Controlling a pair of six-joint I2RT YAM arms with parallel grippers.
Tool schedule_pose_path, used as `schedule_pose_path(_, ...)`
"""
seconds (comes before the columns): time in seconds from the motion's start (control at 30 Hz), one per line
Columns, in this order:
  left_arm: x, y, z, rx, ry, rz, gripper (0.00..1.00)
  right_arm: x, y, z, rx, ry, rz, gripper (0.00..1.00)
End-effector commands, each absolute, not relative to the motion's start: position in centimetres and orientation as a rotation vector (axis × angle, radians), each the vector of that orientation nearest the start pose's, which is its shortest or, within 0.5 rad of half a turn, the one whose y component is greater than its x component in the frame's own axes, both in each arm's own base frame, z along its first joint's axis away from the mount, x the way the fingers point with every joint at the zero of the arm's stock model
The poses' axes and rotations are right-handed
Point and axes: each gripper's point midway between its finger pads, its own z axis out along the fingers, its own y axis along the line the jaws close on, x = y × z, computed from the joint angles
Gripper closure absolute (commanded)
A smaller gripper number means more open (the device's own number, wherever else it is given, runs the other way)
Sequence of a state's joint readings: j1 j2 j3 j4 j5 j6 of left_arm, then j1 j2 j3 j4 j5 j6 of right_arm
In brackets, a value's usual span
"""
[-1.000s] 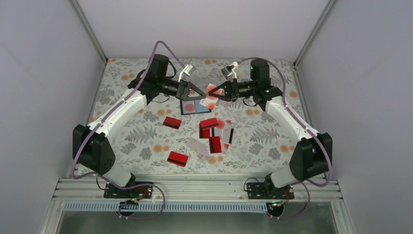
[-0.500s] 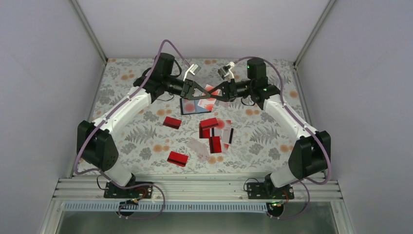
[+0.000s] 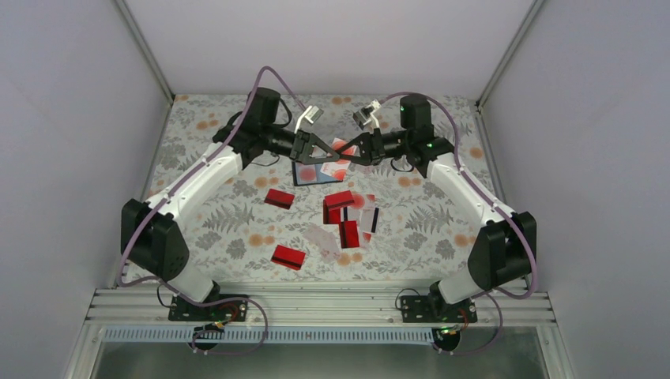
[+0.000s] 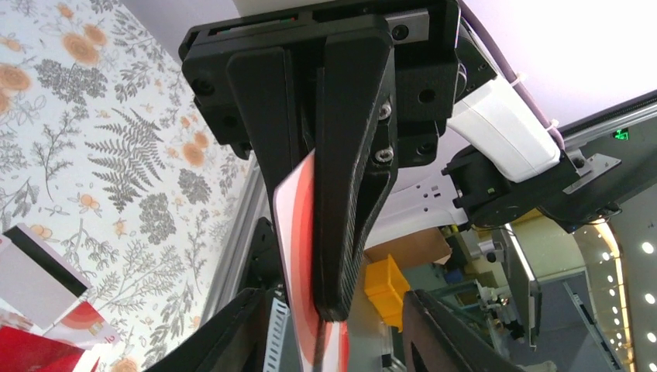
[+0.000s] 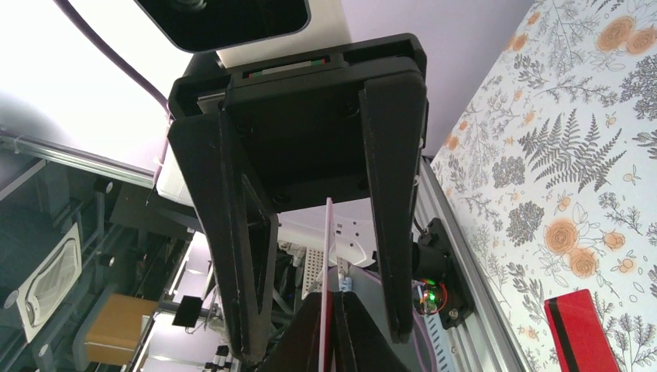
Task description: Put the credit cards into the card holder
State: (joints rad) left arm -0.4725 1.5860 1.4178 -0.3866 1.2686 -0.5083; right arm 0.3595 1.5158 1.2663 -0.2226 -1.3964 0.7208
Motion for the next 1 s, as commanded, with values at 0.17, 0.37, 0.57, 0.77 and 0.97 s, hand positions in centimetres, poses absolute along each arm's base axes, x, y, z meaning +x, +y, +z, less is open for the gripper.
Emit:
schedule_pose_path(0.17,25.3,-31.0,33.7,0.836,2.061,-1.900,0.65,26.4,28.4,34.0,-0.700,2.094,2.056,0.96)
schedule_pose_path(0.37,25.5,-31.1,33.2,0.832,2.072,-1.906,0.78,26.3,28.6,33.9,-0.700,2.099,2.061,0.96)
schedule_pose_path(0.57,25.7,-31.3,33.1,0.822,2.081,-1.903,0.97,26.3,28.8,33.9,-0.707,2.102,2.064,0.96)
schedule_pose_path(0.77,25.9,-31.2,32.7,0.796,2.103,-1.884,0.98,26.6,29.0,33.3,-0.680,2.129,2.043,0.86)
schedule_pose_path(0.97,28.3,-29.4,30.8,0.628,2.210,-1.729,0.98,28.5,28.9,31.1,-0.550,2.233,1.875,0.17)
